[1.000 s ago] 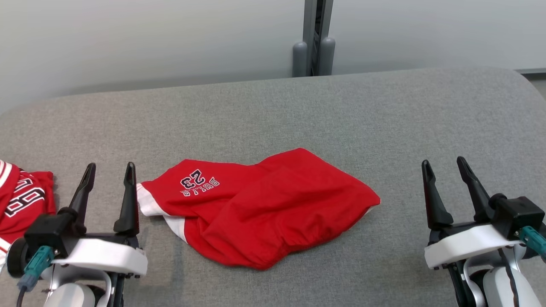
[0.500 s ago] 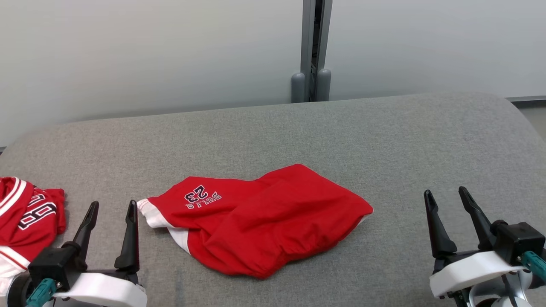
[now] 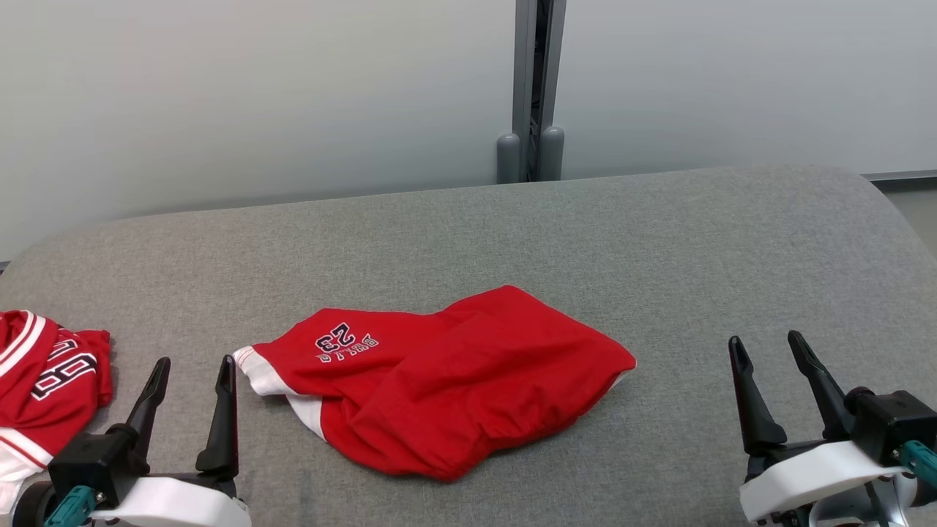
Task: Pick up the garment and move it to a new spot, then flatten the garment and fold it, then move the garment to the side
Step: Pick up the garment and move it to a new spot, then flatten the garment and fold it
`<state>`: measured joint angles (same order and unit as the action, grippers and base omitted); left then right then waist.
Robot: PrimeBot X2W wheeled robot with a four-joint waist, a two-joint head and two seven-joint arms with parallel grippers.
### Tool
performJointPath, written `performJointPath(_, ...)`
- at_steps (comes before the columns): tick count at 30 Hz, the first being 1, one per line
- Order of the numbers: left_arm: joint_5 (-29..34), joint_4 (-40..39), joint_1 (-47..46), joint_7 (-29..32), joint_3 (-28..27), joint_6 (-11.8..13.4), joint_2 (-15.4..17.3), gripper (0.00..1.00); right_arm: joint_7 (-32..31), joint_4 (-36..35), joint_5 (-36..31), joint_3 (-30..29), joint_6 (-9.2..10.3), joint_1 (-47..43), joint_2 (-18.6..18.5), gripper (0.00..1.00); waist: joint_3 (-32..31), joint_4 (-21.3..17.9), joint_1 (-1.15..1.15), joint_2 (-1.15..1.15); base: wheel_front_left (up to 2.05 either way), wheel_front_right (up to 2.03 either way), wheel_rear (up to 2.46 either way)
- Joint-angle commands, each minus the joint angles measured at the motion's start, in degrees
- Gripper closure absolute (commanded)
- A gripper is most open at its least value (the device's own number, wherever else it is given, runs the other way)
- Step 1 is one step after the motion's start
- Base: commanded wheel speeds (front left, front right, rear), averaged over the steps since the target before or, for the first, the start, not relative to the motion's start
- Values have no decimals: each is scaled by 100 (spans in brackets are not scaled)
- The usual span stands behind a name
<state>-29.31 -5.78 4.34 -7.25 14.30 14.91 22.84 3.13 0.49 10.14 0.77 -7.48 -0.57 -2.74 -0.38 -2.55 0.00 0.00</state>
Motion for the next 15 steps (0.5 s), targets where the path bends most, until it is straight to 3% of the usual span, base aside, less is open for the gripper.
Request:
performJointPath(1, -29, -30, 10, 2, -7, 31, 40, 0, 13, -26, 26, 8, -3, -28, -33, 0, 2, -6, 0, 0, 0, 0, 0)
performJointPath(15, -37, -66, 34, 115, 49, 142, 21, 0, 70, 69, 91, 25, -3, 20, -33, 0, 12, -22, 0, 0, 0, 0, 0)
